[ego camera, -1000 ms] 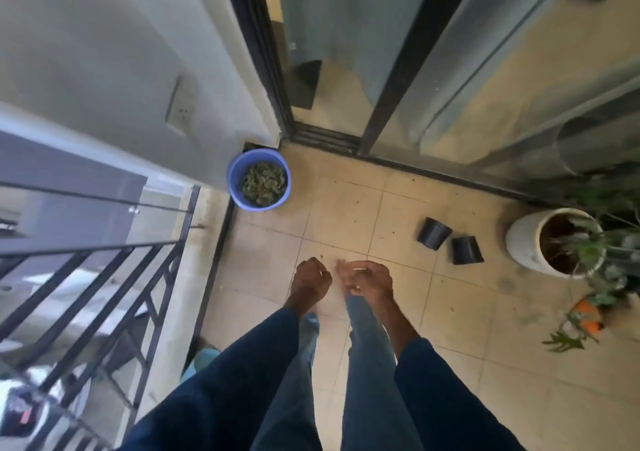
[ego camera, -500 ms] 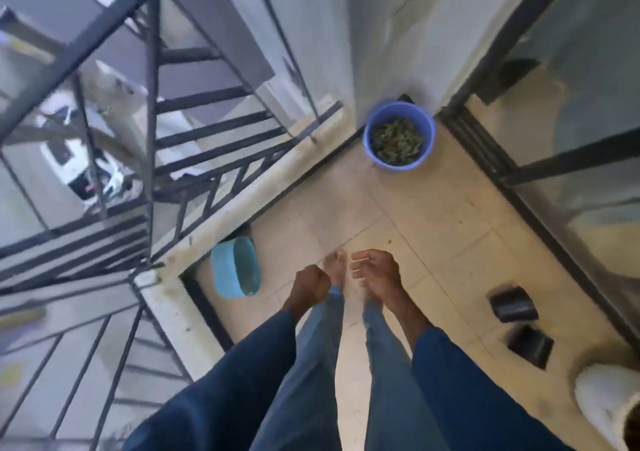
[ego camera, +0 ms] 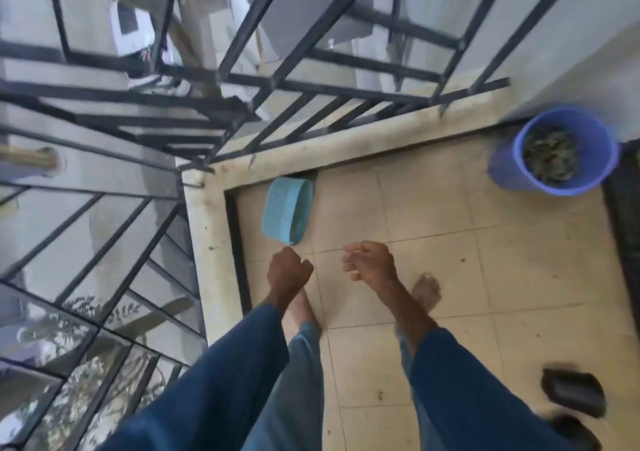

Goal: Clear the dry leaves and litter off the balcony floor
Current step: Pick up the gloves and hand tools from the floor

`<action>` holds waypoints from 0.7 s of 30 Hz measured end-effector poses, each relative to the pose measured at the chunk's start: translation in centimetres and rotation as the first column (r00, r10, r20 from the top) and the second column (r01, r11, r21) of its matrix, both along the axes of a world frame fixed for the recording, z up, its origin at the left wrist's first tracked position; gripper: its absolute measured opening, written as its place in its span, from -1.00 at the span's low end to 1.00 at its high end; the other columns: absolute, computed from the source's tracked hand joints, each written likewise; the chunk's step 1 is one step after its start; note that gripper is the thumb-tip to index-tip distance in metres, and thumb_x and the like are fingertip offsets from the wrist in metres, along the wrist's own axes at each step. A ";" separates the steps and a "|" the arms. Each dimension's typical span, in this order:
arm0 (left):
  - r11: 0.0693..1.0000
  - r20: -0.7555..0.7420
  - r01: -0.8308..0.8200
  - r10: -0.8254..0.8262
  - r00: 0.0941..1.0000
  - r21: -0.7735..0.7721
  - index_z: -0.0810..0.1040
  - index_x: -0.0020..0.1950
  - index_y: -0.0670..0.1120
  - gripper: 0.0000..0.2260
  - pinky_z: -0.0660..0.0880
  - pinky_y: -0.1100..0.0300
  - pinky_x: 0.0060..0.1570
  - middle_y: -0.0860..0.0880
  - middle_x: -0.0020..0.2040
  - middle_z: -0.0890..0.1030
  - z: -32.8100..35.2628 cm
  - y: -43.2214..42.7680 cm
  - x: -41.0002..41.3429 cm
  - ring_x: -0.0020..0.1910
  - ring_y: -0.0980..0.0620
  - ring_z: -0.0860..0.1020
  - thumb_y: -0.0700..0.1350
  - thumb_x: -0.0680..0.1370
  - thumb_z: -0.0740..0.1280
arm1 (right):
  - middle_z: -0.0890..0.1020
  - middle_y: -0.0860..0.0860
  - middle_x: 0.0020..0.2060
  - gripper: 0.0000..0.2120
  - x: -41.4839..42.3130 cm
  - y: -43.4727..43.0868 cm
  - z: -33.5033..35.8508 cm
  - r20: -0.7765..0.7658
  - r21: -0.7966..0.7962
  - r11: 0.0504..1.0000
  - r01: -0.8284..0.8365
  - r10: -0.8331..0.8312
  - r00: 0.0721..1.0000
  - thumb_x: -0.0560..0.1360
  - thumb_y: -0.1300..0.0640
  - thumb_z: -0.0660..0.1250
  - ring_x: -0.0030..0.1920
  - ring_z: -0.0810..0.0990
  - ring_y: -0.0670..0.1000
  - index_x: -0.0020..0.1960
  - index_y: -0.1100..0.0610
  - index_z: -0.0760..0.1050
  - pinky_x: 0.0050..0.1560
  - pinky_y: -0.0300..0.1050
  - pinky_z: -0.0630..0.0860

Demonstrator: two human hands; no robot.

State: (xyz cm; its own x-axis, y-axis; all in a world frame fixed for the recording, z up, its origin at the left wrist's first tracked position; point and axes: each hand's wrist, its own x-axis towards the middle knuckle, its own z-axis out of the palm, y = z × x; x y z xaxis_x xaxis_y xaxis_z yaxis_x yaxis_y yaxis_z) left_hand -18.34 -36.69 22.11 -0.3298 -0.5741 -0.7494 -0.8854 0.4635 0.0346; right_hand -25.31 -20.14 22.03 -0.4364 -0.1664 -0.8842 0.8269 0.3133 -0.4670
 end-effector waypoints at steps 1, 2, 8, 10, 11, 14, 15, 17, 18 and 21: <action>1.000 -0.025 0.006 -0.006 1.000 -0.023 0.56 0.20 -0.21 -0.66 0.56 0.06 0.04 -0.18 0.16 0.63 -2.0 -1.7 1.0 0.12 -0.18 0.61 -0.04 0.52 0.39 | 0.69 0.13 -0.29 -0.87 0.8 -1.9 -2.1 -0.008 0.002 1.000 -0.002 0.002 1.000 0.48 0.37 0.34 -0.38 0.63 0.02 -0.07 0.21 0.63 -0.45 -0.21 0.51; 0.998 -0.048 0.024 -0.027 0.998 -0.054 0.54 0.22 -0.20 -0.63 0.58 0.03 0.05 -0.16 0.16 0.62 -3.4 -3.0 1.4 0.12 -0.16 0.60 0.00 0.52 0.42 | 0.70 0.12 -0.30 -0.89 1.3 -3.3 -3.8 -0.015 0.008 1.000 -0.001 0.001 1.000 0.48 0.34 0.36 -0.35 0.65 0.03 -0.10 0.19 0.64 -0.42 -0.18 0.54; 0.978 -0.147 0.044 -0.075 0.986 -0.204 0.34 0.41 -0.25 -0.26 0.56 -0.12 0.16 -0.23 0.31 0.47 -15.6 -9.2 1.6 0.26 -0.22 0.49 0.16 0.44 0.51 | 0.66 0.12 -0.37 -0.82 5.3 -11.6 -16.3 -0.001 0.080 0.996 -0.042 0.043 0.999 0.46 0.30 0.38 -0.38 0.61 0.03 -0.29 0.16 0.64 -0.25 -0.05 0.63; 0.979 -0.127 0.048 -0.074 0.989 -0.201 0.21 0.53 -0.25 -0.12 0.48 -0.15 0.29 -0.26 0.46 0.34 -19.9 -10.0 0.9 0.39 -0.27 0.40 0.22 0.45 0.50 | 0.67 0.14 -0.36 -0.84 6.2 -13.4 -20.9 0.019 0.095 0.992 -0.086 0.085 0.996 0.45 0.28 0.39 -0.39 0.60 0.03 -0.28 0.18 0.66 -0.26 -0.06 0.65; 0.977 -0.101 0.072 -0.094 0.991 -0.201 0.13 0.57 -0.26 -0.07 0.43 -0.15 0.35 -0.28 0.52 0.26 -22.3 -10.2 0.6 0.45 -0.29 0.34 0.23 0.47 0.48 | 0.67 0.15 -0.35 -0.86 6.7 -14.1 -23.5 0.026 0.101 0.990 -0.101 0.099 0.995 0.45 0.27 0.40 -0.40 0.60 0.03 -0.27 0.20 0.66 -0.29 -0.08 0.64; 0.974 -0.075 0.054 -0.072 0.995 -0.220 0.05 0.59 -0.23 -0.04 0.44 -0.13 0.36 -0.27 0.55 0.17 -26.2 -10.5 -0.7 0.47 -0.31 0.30 0.21 0.47 0.51 | 0.65 0.17 -0.34 -0.92 7.4 -15.1 -28.1 0.077 0.120 0.988 -0.099 0.090 0.993 0.45 0.29 0.42 -0.40 0.57 0.07 -0.17 0.28 0.67 -0.30 -0.09 0.59; 0.971 -0.096 0.017 -0.041 0.995 -0.239 0.09 0.57 -0.21 -0.06 0.49 -0.12 0.32 -0.25 0.53 0.19 -27.2 -10.8 -1.1 0.44 -0.30 0.33 0.17 0.45 0.54 | 0.63 0.18 -0.33 -0.92 7.3 -15.3 -29.1 0.092 0.115 0.989 -0.093 0.083 0.992 0.47 0.31 0.41 -0.38 0.57 0.08 -0.12 0.33 0.66 -0.31 -0.09 0.58; 0.961 -0.147 -0.081 0.042 0.988 -0.266 0.18 0.50 -0.17 -0.18 0.57 -0.09 0.19 -0.21 0.44 0.26 -28.9 -11.3 -1.1 0.36 -0.28 0.39 0.01 0.42 0.59 | 0.62 0.17 -0.33 -0.94 7.4 -15.6 -30.9 0.117 0.117 0.988 -0.097 0.083 0.990 0.49 0.33 0.40 -0.37 0.56 0.07 -0.13 0.31 0.63 -0.29 -0.07 0.57; 0.952 -0.172 -0.114 0.066 0.983 -0.283 0.22 0.46 -0.15 -0.23 0.59 -0.06 0.13 -0.19 0.40 0.28 -29.3 -11.5 -0.9 0.33 -0.26 0.42 -0.07 0.41 0.59 | 0.62 0.16 -0.34 -0.92 7.3 -15.6 -31.5 0.123 0.129 0.986 -0.104 0.088 0.988 0.50 0.32 0.40 -0.37 0.57 0.07 -0.17 0.28 0.63 -0.28 -0.06 0.59; 0.942 -0.246 -0.176 0.106 0.963 -0.284 0.28 0.39 -0.13 -0.34 0.58 -0.05 0.04 -0.17 0.32 0.35 -29.4 -12.5 0.3 0.24 -0.24 0.48 -0.16 0.41 0.56 | 0.59 0.12 -0.42 -0.83 8.2 -15.8 -33.3 0.133 0.151 0.981 -0.118 0.098 0.986 0.44 0.21 0.42 -0.42 0.54 0.08 -0.33 0.18 0.60 -0.33 -0.04 0.57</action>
